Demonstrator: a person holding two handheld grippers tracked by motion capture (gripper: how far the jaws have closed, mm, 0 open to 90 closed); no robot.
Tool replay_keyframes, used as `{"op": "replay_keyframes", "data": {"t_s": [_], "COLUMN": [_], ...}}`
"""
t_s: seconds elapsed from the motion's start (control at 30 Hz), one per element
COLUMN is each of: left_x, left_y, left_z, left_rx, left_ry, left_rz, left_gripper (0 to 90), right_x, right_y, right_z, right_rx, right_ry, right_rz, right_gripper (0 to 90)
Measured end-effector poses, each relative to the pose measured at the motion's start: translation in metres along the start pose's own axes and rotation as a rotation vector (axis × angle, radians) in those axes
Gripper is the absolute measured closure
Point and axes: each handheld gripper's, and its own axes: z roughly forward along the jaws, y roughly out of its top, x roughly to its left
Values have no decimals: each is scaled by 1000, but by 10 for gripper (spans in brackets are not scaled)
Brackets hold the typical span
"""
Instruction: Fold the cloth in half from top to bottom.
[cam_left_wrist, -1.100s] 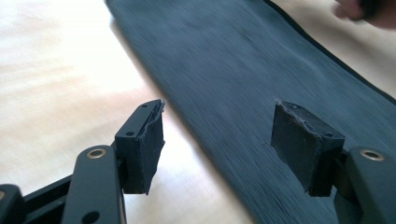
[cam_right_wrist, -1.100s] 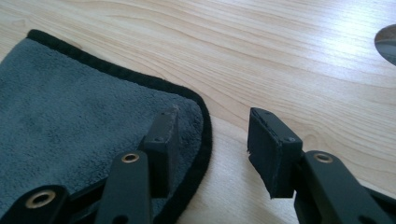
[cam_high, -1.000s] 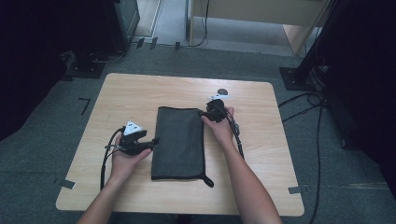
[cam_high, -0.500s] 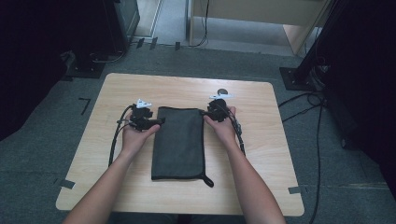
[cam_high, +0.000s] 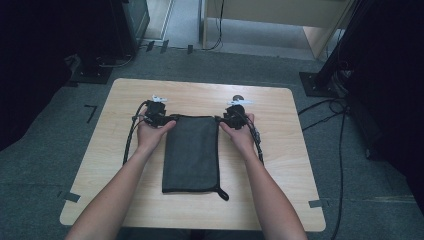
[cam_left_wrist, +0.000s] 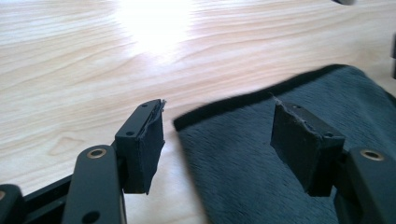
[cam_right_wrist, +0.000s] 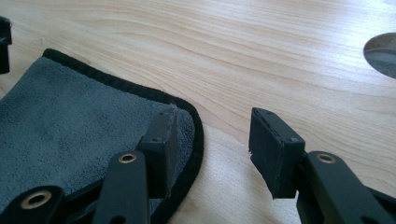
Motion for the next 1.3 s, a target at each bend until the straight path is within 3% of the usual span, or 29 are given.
{"op": "replay_keyframes", "data": {"t_s": [0.1,0.2,0.3,0.43,0.57,0.63,0.67,0.73,0.77,0.8,0.9,1.03,1.1,1.13,1.3], "left_x": [3,6,8,7,6,6,6,5,5,4,2,-4,-7,-7,-13], "left_y": [0,-3,-5,-9,-10,-10,-10,-11,-11,-11,-9,0,8,8,23], "left_z": [6,12,18,25,27,27,27,27,26,25,20,12,5,5,-15], "left_rx": [13,31,51,81,69,64,69,72,73,73,42,19,-18,-18,-104], "left_ry": [23,27,17,19,16,12,-14,-8,-7,-6,-19,-31,-45,-45,-88], "left_rz": [9,-11,-23,-10,-2,-3,-11,2,12,21,58,101,108,108,133], "left_gripper": [379,407,411,441,465,502,586,616,675,800,851,864,864,864,863], "right_x": [2,5,6,7,7,8,12,13,18,21,22,24,22,22,20], "right_y": [-1,-3,-4,-7,-8,-9,-10,-11,-11,-10,-9,-6,-1,-1,11], "right_z": [4,11,13,19,22,22,24,24,24,23,20,16,8,8,-14], "right_rx": [-4,20,24,47,36,32,27,25,34,53,70,57,1,1,-95], "right_ry": [12,18,22,30,28,29,48,54,34,15,15,-24,-37,-37,-51], "right_rz": [1,-4,-1,-1,-6,-10,-24,-38,-73,-98,-91,-135,-121,-121,-149], "right_gripper": [528,528,528,524,539,564,605,636,676,765,830,855,856,856,856]}}
